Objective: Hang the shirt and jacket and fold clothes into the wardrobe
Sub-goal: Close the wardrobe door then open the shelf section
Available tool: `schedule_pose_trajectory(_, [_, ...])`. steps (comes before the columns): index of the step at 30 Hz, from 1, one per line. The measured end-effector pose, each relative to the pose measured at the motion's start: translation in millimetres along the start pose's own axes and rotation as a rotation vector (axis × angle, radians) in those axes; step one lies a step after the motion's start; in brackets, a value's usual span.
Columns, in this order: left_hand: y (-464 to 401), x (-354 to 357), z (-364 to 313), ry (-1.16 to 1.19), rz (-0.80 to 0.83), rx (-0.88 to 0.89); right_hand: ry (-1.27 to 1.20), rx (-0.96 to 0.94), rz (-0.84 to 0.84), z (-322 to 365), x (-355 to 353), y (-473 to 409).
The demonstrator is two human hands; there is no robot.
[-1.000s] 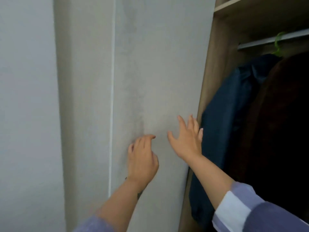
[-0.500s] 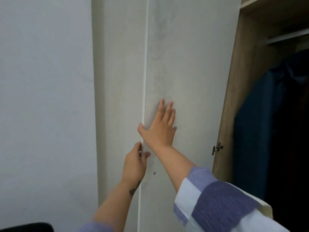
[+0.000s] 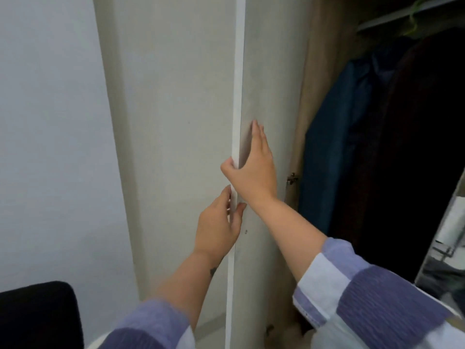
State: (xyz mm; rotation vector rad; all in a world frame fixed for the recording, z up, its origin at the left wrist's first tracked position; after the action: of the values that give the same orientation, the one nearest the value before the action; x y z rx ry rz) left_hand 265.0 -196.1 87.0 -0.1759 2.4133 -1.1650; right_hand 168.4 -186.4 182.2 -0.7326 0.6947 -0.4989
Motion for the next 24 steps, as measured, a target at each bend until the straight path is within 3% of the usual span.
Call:
schedule_pose_trajectory(6, [28,83,-76,0.133,0.221,0.204,-0.166,0.04,-0.098,-41,-90,30])
schedule_pose_trajectory(10, [36,139,-118,0.124,0.321,0.36,-0.019,-0.006,-0.198,-69,-156,46])
schedule_pose_trajectory(14, [45,201,-141,0.001,0.534,0.448,0.446,-0.046,-0.316,-113,-214,73])
schedule_pose_trajectory(18, [46,255,-154,-0.202,0.681,0.519,1.183,0.172,-0.265,-178,-257,103])
schedule_pose_trajectory(24, [38,319,-167,-0.328,0.7,0.447,1.502,0.273,-0.038,-236,-276,120])
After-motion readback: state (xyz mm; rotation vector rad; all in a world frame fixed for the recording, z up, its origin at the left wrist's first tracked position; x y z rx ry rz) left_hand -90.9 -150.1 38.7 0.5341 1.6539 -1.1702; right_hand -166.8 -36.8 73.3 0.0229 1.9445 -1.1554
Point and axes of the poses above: each hand's wrist, its own y-axis away from the middle knuckle, its own x-axis out of the palm, z = x × y, the point moved 10 cm from there along -y, towards the middle knuckle, and after that the axes turned 1 degree about -x, right-handed, at the moved point
